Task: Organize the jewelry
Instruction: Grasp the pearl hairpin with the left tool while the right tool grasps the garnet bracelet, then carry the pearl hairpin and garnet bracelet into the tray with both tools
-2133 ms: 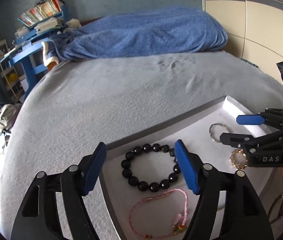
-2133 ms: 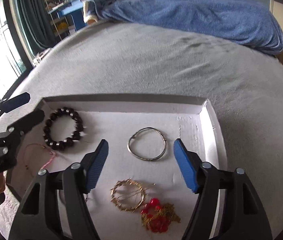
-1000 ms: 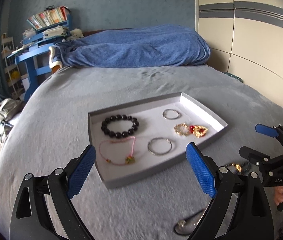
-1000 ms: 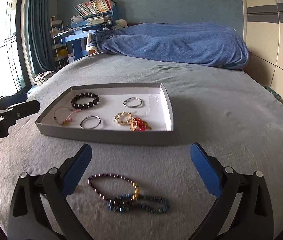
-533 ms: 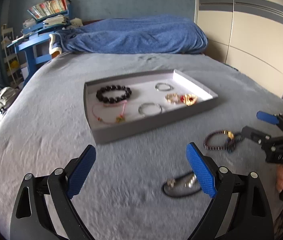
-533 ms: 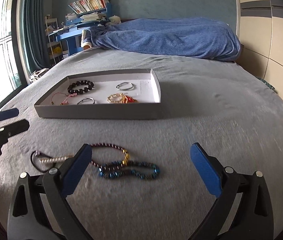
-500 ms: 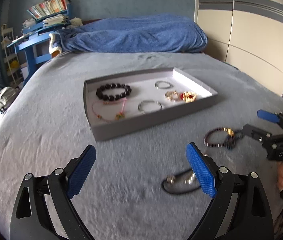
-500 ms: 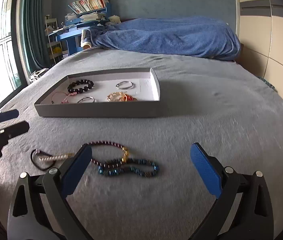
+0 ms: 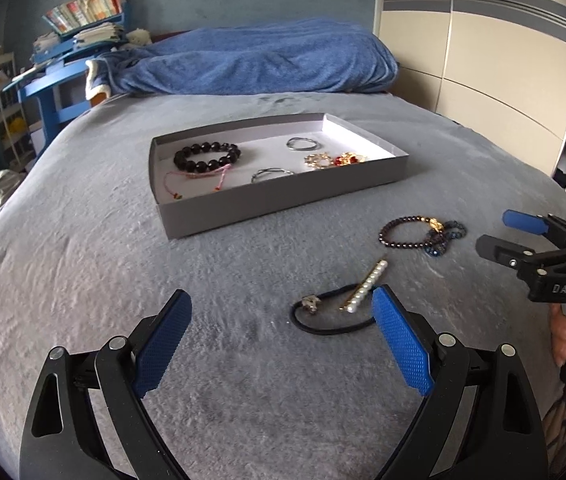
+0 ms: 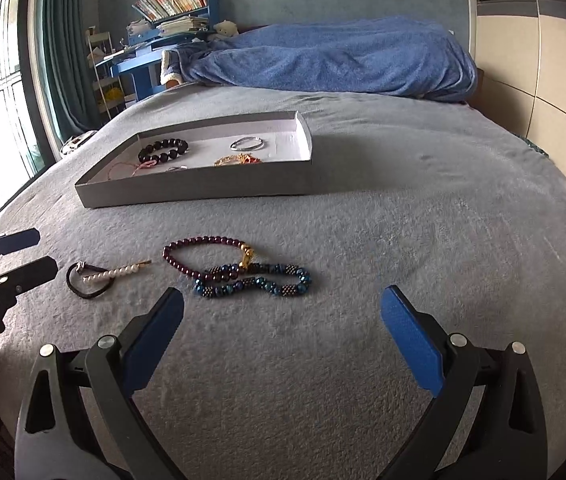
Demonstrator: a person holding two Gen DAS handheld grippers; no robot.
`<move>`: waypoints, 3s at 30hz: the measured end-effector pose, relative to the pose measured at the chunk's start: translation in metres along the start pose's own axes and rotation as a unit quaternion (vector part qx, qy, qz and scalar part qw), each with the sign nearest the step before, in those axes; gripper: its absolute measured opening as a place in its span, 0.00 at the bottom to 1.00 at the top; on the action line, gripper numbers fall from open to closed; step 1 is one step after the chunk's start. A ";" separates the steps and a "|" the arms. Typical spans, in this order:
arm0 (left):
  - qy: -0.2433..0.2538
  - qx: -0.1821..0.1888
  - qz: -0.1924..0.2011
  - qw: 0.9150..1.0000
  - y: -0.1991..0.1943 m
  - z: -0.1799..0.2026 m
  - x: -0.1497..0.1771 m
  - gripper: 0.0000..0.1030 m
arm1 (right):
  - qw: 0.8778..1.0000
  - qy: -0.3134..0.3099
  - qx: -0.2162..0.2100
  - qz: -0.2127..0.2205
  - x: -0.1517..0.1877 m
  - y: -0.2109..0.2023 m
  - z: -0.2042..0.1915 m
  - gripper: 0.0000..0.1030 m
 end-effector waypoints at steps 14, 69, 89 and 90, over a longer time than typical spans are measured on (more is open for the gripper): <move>0.089 0.050 -0.044 0.994 0.028 0.039 -0.016 0.62 | 0.999 0.042 -0.007 -0.018 0.002 0.008 0.015 0.89; -0.006 0.048 -0.006 0.999 0.027 0.001 -0.031 0.08 | 0.997 -0.014 -0.073 0.000 -0.037 0.021 -0.028 0.06; 0.021 0.035 0.021 0.999 0.009 -0.015 -0.070 0.08 | 0.997 0.007 -0.078 0.022 -0.065 -0.001 -0.006 0.06; 0.022 0.033 0.022 0.999 0.010 -0.016 -0.072 0.08 | 0.997 0.006 -0.077 0.023 -0.067 -0.001 -0.006 0.06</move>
Point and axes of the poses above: each gripper's, at about its wrist camera, not at the fingertips, and y roughly the way its jaws point, z to its right, x to its underside, the point moved 2 cm from there along y, roughly the way its jaws point
